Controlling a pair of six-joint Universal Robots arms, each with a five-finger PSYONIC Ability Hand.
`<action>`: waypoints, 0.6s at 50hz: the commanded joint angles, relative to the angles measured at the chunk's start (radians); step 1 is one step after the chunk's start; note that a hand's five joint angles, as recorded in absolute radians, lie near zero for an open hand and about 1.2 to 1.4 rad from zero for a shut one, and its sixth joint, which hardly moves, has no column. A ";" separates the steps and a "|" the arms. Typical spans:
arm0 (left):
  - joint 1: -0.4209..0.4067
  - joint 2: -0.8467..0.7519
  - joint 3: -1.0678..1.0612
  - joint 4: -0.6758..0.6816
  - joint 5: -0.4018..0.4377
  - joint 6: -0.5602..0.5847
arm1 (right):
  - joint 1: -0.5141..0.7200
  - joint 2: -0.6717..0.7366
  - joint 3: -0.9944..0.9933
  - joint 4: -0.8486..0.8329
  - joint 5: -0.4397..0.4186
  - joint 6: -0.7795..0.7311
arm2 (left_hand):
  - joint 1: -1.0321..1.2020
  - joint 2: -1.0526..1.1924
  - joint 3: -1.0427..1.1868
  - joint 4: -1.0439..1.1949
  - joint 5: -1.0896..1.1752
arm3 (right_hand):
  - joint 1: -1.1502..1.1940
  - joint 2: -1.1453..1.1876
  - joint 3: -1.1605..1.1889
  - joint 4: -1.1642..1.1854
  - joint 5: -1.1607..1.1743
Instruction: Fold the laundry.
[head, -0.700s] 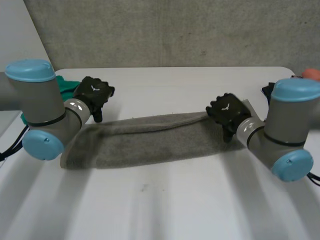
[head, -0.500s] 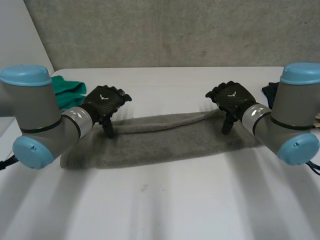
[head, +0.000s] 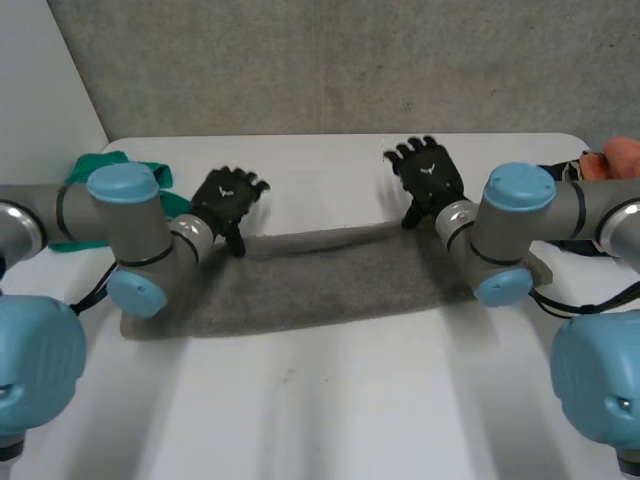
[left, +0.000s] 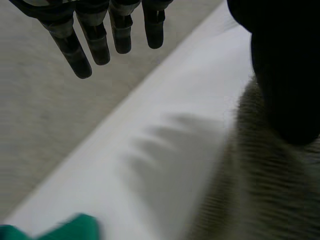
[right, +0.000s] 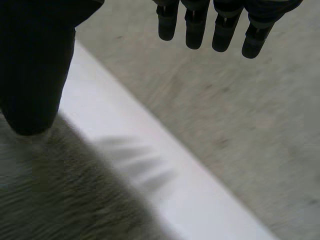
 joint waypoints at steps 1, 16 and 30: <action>-0.012 -0.065 0.141 0.240 -0.196 0.061 | 0.001 0.066 -0.078 -0.217 0.063 -0.017 | -0.026 -0.034 -0.037 -0.030 -0.045 | -0.055 -0.036 -0.034 -0.034 -0.044; -0.003 0.282 -0.226 0.191 -0.113 0.009 | -0.057 -0.228 0.137 -0.014 0.031 0.004 | -0.026 -0.034 -0.037 -0.030 -0.045 | -0.055 -0.036 -0.034 -0.034 -0.044; 0.049 0.697 -0.627 -0.051 0.081 -0.187 | -0.250 -0.653 0.531 0.515 -0.168 -0.117 | -0.026 -0.034 -0.037 -0.030 -0.045 | 0.036 0.055 0.057 0.056 0.047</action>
